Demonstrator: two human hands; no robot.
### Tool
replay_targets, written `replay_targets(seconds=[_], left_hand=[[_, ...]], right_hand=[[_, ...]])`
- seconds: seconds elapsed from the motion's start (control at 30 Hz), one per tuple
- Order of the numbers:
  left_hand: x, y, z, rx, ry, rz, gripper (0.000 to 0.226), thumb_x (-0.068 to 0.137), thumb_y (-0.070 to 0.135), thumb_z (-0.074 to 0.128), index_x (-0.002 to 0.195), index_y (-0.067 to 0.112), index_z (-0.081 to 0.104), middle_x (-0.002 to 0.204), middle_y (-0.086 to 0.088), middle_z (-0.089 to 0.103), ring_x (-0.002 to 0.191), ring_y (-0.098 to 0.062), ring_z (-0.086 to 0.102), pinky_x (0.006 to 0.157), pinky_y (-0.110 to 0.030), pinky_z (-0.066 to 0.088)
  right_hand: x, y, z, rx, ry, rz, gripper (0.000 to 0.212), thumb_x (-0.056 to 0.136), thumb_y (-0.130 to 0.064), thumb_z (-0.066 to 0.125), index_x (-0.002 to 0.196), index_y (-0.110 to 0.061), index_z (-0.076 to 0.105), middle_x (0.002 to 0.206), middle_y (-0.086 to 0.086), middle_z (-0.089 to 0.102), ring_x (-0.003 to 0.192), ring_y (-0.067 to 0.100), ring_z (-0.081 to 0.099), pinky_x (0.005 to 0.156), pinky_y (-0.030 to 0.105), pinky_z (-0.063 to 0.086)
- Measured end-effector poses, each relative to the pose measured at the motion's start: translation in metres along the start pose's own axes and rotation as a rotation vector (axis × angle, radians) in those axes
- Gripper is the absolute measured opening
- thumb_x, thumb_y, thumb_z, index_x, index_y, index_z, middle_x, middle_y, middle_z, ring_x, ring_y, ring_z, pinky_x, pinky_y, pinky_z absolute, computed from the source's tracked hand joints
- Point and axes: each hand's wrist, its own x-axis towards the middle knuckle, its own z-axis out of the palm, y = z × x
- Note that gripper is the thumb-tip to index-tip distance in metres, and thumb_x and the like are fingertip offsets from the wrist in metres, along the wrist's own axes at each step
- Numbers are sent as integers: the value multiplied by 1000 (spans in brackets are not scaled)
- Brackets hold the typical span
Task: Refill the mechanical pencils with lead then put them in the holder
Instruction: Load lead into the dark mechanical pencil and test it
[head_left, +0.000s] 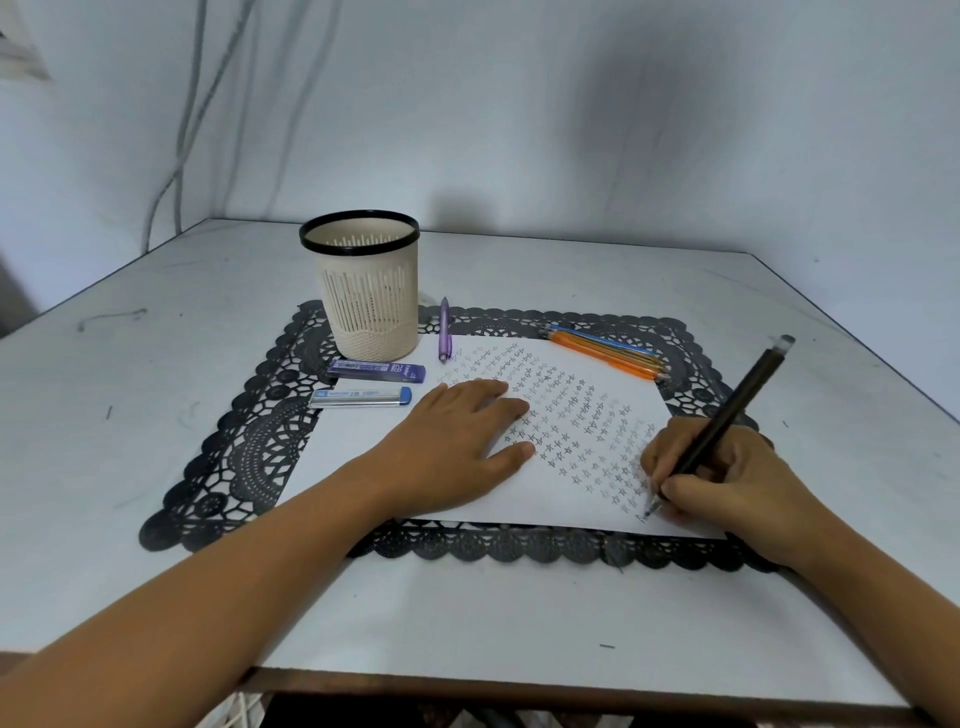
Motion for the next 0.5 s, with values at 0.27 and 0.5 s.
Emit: replay_targets(seconds=[0.27, 0.5], left_hand=[[-1, 1, -1, 0, 3, 0, 50, 93, 48, 36, 139, 30, 30, 151, 4, 20, 136, -11, 16, 113, -28, 9], [0, 1, 0, 5, -2, 1, 50, 93, 49, 35, 140, 29, 30, 151, 3, 20, 137, -10, 16, 113, -28, 9]], right_hand=[[1, 1, 2, 43, 34, 23, 16, 59, 1, 54, 56, -14, 62, 62, 6, 58, 60, 26, 49, 55, 33, 42], [0, 0, 1, 28, 6, 27, 16, 58, 1, 55, 55, -14, 61, 60, 6, 55, 57, 24, 46, 51, 29, 39]])
